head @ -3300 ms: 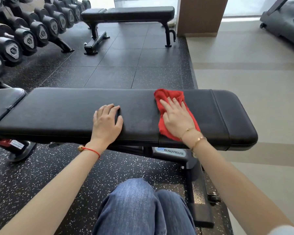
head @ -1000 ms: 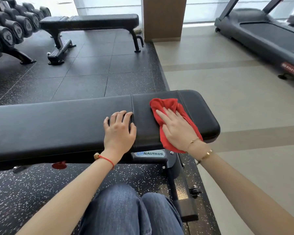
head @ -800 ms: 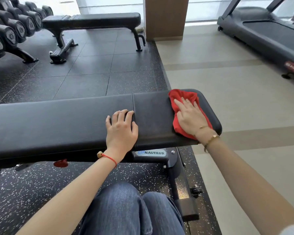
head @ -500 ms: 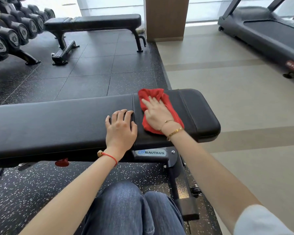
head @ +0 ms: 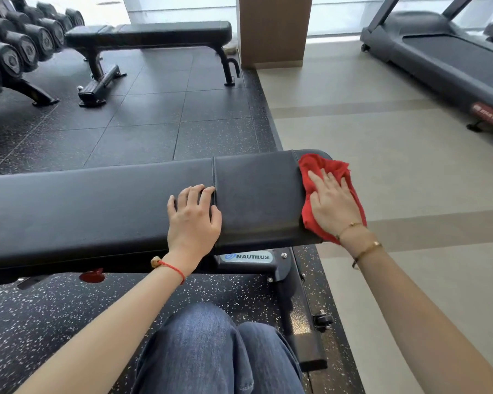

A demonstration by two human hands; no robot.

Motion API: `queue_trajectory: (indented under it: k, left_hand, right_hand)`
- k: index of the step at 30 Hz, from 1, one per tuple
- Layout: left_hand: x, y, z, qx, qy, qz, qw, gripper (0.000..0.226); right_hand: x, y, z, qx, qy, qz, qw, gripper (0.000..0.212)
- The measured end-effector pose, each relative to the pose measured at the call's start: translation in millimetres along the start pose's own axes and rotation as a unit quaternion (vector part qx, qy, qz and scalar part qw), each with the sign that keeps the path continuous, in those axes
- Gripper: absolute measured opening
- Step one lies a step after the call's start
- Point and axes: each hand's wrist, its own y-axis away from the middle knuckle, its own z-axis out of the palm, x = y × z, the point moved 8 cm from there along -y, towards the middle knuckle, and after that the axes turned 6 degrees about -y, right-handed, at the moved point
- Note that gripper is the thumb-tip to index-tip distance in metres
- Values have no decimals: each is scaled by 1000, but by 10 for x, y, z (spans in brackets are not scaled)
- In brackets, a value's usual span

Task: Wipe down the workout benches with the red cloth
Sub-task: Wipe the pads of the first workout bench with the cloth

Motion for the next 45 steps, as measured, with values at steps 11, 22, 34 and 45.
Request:
queue_trajectory:
  k: [11,22,34,45]
  left_hand:
    - [10,1,-32,-4,-1,3,1000,42]
    - [-53,-3,-36,-27,30,8,999,45]
    - [-1120,24,-371,18,-30,-54,998,42]
    - [-1736,105,-313,7,-34,-99,994,44]
  right_hand:
    - [-234,-899,83,-41,-48,18,998,54]
    - [-1528,-172,465,-89,-56,-229,968,51]
    - [-1815,-602,620,-99,-71,-159,980,55]
    - [-2265,137,741,-131,-68,-321,935,57]
